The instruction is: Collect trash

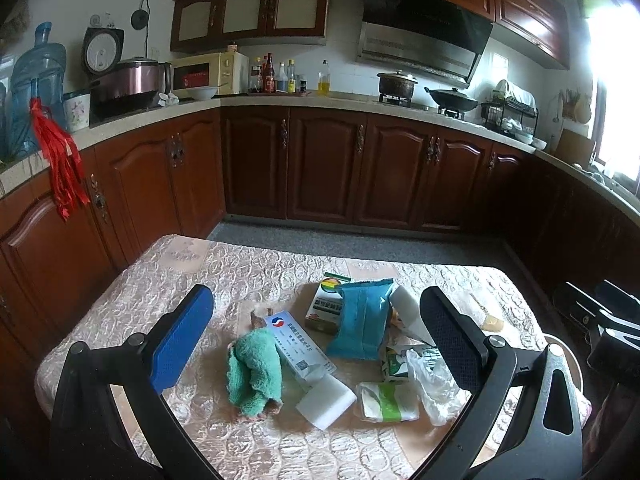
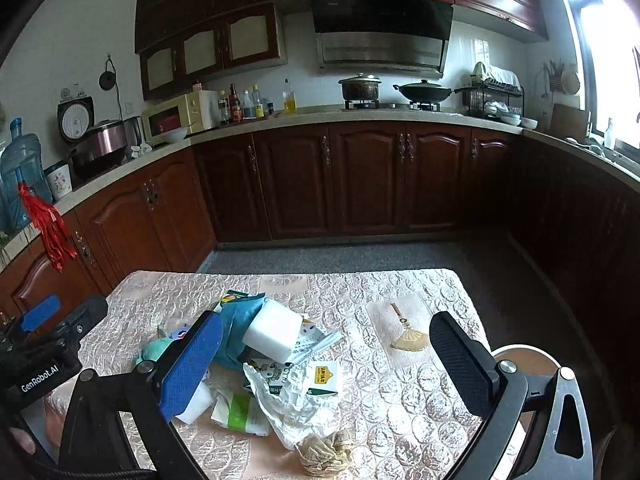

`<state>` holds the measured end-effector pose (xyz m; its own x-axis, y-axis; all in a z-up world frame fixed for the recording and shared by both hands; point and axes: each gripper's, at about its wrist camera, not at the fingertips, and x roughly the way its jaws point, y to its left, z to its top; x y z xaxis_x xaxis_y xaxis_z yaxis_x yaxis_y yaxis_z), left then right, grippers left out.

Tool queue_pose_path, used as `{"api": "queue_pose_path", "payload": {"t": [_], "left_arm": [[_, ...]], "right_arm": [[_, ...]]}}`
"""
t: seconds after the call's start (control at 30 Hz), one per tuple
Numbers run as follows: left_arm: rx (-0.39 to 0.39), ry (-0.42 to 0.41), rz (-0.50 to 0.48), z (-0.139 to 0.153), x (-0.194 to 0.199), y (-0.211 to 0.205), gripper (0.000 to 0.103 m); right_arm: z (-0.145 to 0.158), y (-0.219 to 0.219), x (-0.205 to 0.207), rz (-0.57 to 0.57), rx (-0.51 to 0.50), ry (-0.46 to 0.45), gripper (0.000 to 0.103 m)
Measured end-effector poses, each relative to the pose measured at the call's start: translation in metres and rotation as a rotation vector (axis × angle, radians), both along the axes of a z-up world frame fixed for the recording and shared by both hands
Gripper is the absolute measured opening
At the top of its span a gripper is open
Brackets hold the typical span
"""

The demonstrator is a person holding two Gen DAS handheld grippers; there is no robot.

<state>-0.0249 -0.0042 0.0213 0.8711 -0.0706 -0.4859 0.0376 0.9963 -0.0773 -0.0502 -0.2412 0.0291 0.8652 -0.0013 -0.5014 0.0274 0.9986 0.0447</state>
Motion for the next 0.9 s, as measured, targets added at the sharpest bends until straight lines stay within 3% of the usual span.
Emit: {"api": "queue_pose_path", "payload": {"t": [0.9], "left_arm": [[-0.018, -0.014, -0.003, 0.0039, -0.0057, 0.0013, 0.103]], "right_arm": [[0.001, 0.003, -0.0002, -0.001, -0.005, -0.01, 0.103]]}}
